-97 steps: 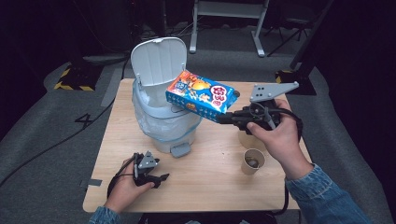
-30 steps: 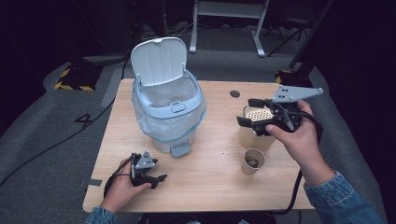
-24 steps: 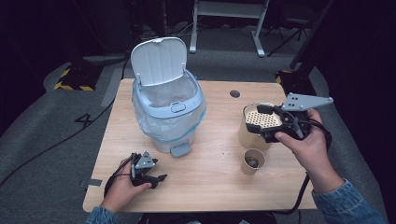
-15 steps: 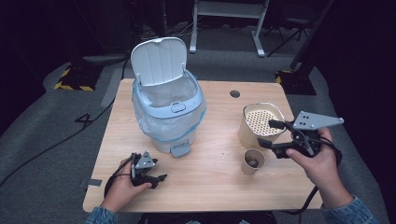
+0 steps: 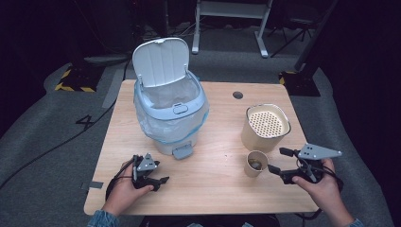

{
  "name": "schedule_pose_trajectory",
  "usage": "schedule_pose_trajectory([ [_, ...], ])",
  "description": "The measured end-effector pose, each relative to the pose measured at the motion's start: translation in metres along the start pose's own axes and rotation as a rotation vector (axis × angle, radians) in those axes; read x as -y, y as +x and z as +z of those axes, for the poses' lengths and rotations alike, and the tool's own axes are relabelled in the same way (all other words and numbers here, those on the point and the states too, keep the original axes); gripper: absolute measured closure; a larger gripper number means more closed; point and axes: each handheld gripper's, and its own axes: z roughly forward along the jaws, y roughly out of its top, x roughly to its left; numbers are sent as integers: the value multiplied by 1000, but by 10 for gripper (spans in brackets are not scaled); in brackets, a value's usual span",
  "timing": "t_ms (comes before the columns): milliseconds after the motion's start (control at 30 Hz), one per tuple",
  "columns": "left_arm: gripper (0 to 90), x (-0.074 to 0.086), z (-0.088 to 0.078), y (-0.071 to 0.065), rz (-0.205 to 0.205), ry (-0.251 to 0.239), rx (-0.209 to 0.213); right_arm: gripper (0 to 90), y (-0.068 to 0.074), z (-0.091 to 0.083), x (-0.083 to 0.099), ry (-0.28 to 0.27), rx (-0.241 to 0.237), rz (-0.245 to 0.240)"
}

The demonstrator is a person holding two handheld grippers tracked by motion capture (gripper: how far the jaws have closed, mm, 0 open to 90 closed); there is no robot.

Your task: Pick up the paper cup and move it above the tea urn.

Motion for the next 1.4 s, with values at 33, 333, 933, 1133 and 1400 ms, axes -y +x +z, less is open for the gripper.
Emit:
schedule_pose_trajectory([
  [33,288,0,0,0,0,0,0,197,0,0,0,0,0,0],
  [333,288,0,0,0,0,0,0,179,4,24,43,41,-5,28],
  [933,288,0,0,0,0,0,0,194,6,81,58,57,0,83],
  [1133,288,0,0,0,0,0,0,218,8,89,55,28,4,84],
  [1400,288,0,0,0,0,0,0,286,5,90,53,15,9,81],
])
